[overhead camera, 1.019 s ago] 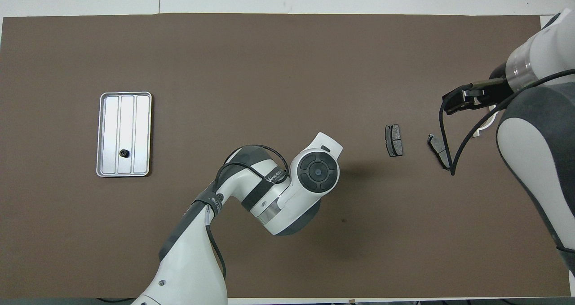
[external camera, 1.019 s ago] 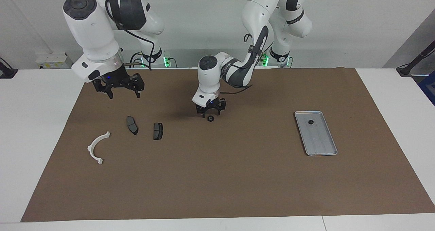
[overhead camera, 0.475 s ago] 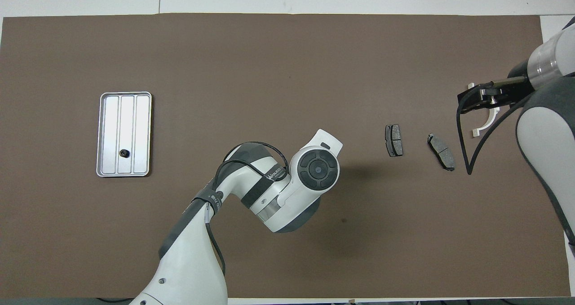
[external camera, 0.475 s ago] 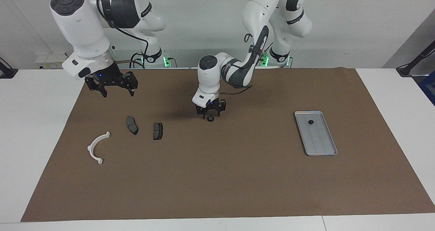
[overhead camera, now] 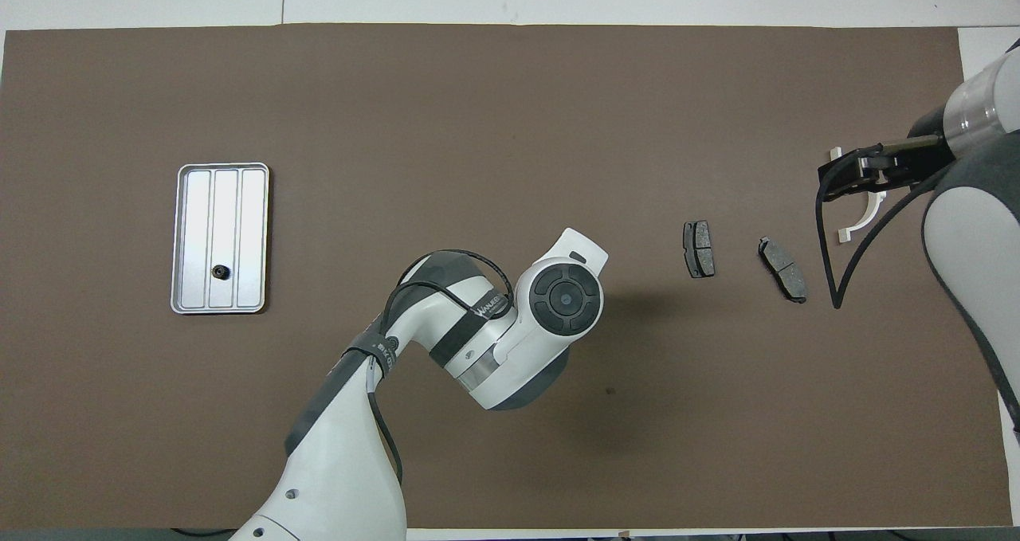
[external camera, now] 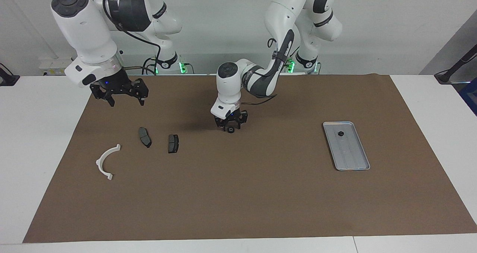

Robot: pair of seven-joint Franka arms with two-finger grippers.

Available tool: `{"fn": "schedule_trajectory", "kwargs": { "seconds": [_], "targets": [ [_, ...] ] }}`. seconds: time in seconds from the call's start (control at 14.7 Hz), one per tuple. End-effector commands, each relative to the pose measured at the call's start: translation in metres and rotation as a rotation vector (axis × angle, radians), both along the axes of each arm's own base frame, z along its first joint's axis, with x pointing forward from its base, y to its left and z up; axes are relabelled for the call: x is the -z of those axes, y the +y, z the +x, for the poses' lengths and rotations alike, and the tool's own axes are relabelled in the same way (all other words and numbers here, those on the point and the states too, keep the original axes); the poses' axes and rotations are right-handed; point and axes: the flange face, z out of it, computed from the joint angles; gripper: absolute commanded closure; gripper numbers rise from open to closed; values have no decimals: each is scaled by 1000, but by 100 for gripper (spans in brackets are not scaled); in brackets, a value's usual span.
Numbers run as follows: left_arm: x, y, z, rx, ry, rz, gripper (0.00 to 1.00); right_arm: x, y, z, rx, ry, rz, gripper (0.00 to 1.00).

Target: Pick bearing gear from pile to tray

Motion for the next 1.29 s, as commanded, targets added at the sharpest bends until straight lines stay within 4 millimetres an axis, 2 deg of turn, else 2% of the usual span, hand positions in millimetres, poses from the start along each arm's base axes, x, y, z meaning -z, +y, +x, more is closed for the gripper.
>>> {"fn": "schedule_trajectory", "kwargs": {
  "seconds": [0.0, 0.07, 0.14, 0.34, 0.48, 0.61, 0.75, 0.88, 1.15, 1.22],
  "targets": [
    [-2, -5, 8, 0, -24, 9, 77, -11, -5, -11, -13, -1, 32, 0],
    [0, -5, 11, -1, -22, 13, 92, -17, -6, -15, -24, -7, 33, 0],
    [-5, -7, 15, -3, -29, 7, 100, -21, -6, -21, -27, 0, 33, 0],
    [-12, -7, 25, -4, -35, 19, 100, -38, -7, -40, -27, -8, 31, 0],
    [-24, -1, 38, 1, -48, 64, 100, -48, -5, -56, -28, -17, 30, 0],
    [-42, 19, 57, -16, -48, 76, 100, -58, -5, -69, -30, -17, 31, 0],
    [-82, 56, 83, -11, -42, 88, 100, -63, -6, -74, -29, -17, 30, 0],
    [-121, 114, 112, -5, -33, 86, 100, -61, -8, -73, -26, -17, 31, 0],
    [-182, 252, 159, 67, 40, 16, 100, -47, -17, -67, -27, -35, 39, 0],
    [-188, 298, 172, 84, 53, 18, 100, -43, -17, -65, -27, -45, 39, 0]
  ]
}}
